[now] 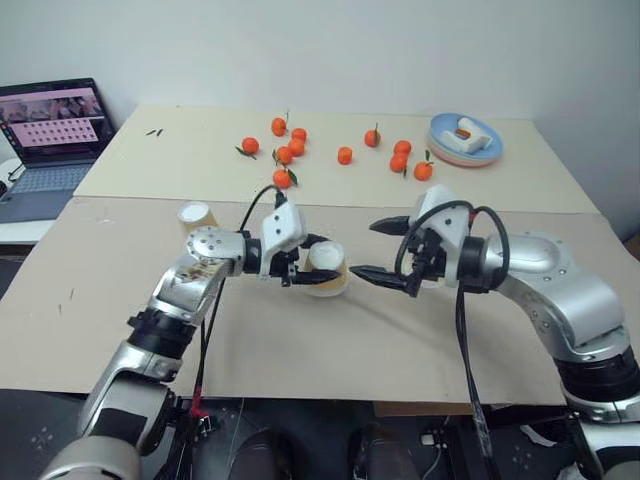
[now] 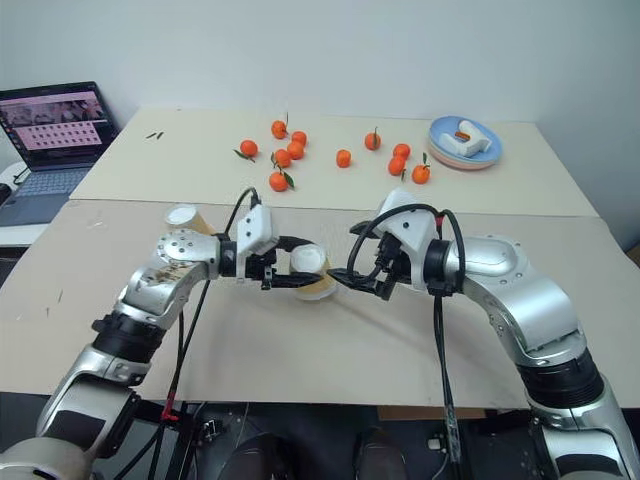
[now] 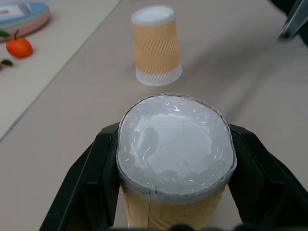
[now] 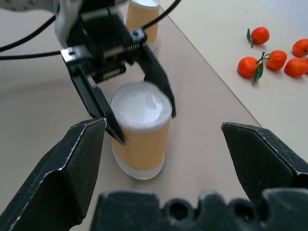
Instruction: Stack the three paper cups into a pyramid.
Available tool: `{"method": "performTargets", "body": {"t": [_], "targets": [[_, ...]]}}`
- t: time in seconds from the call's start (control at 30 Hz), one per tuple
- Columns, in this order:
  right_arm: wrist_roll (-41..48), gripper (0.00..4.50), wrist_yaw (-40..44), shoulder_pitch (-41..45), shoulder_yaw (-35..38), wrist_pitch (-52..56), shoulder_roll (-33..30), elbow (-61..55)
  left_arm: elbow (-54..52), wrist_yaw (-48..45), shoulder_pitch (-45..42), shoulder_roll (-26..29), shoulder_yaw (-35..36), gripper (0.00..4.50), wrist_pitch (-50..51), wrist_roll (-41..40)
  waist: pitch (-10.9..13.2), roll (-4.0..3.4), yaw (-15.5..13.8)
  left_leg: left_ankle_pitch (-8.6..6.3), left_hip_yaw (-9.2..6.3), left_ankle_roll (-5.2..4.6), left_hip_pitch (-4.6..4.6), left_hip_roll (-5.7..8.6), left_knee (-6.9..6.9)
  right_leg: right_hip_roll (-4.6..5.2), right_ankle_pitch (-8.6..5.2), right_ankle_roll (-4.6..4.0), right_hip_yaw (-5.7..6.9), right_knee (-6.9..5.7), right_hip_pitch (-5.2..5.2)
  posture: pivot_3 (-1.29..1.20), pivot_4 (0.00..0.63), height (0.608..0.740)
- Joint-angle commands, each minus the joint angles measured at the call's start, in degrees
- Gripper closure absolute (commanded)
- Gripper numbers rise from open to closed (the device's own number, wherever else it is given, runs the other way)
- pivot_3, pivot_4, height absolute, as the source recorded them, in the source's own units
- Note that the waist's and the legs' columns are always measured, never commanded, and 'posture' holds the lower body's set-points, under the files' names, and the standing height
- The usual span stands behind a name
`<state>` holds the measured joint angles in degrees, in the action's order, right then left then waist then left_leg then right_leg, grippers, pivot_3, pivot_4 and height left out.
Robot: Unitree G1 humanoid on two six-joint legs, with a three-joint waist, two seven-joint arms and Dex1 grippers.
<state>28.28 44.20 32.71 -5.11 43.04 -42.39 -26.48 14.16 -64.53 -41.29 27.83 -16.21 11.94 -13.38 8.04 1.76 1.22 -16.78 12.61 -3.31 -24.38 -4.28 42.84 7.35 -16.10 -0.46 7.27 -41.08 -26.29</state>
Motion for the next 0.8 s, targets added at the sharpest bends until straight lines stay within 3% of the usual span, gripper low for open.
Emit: {"method": "performTargets", "body": {"t": [0.03, 0.1, 0.13, 0.4, 0.6, 0.7, 0.8], "targets": [[1.0, 0.00, -1.0, 0.0, 3.4, 1.1, -0.8, -3.2, 1.3, -1.9, -1.5, -0.1, 0.4, 0.92, -3.7, 1.4, 0.0, 0.00, -0.2, 0.00, -0.01, 0.00, -0.01, 0.00, 0.01, 0.01, 0.00, 0.00, 0.01, 0.01, 0.00, 0.00, 0.150, 0.686], [0.9, 0.00, -1.2, 0.0, 3.7, 1.5, -0.9, -3.4, 1.0, -2.5, -1.3, -0.2, 0.9, 0.19, -3.6, 1.1, 0.0, 0.00, -0.4, 0.00, -0.01, 0.00, 0.00, 0.03, 0.03, 0.06, 0.00, 0.00, 0.00, 0.01, 0.02, 0.00, 0.150, 0.686], [0.9, 0.00, -1.2, 0.0, 3.8, 1.6, -0.9, -3.4, 0.3, -2.4, -1.1, -0.3, 1.1, 0.08, -3.3, 1.0, 0.0, 0.00, -0.4, 0.00, -0.02, -0.01, 0.00, 0.03, 0.05, 0.06, 0.00, 0.00, 0.00, 0.00, 0.03, 0.00, 0.150, 0.686], [0.6, 0.00, -0.4, 0.5, 2.8, 1.2, -0.2, -2.0, -8.9, 0.5, -1.9, 0.6, 7.4, 0.08, 3.4, -3.9, 0.0, 0.00, -0.4, 0.00, -0.06, -0.01, -0.06, 0.01, 0.06, 0.07, 0.00, 0.00, 0.03, 0.01, 0.01, 0.00, 0.150, 0.686], [0.7, 0.00, 1.1, 0.9, 2.6, 0.2, 0.3, 0.0, -21.4, 6.7, -5.8, 5.9, 22.4, 0.08, 24.2, -20.5, 0.0, 0.01, 0.0, 0.00, -0.09, -0.01, -0.03, -0.04, 0.07, 0.05, 0.00, 0.01, -0.01, -0.01, 0.02, 0.00, 0.150, 0.686], [0.1, 0.00, 1.7, 1.5, 2.5, -0.7, 0.7, 1.6, -23.5, 18.9, -4.3, 4.0, 27.9, 0.08, 27.0, -19.9, 0.0, 0.00, -0.1, 0.00, -0.08, -0.01, 0.06, -0.02, 0.02, 0.07, -0.02, 0.04, -0.05, 0.00, 0.09, 0.00, 0.150, 0.686], [-0.6, 0.00, 2.2, 1.7, 1.9, -1.3, 1.0, 2.6, -22.7, 43.0, -1.0, -3.1, 30.0, 0.08, 21.6, -5.8, 0.0, 0.00, -0.7, 0.01, -0.15, -0.02, 0.17, 0.07, 0.04, 0.11, -0.02, 0.05, -0.03, -0.02, 0.25, 0.00, 0.150, 0.686]]}}
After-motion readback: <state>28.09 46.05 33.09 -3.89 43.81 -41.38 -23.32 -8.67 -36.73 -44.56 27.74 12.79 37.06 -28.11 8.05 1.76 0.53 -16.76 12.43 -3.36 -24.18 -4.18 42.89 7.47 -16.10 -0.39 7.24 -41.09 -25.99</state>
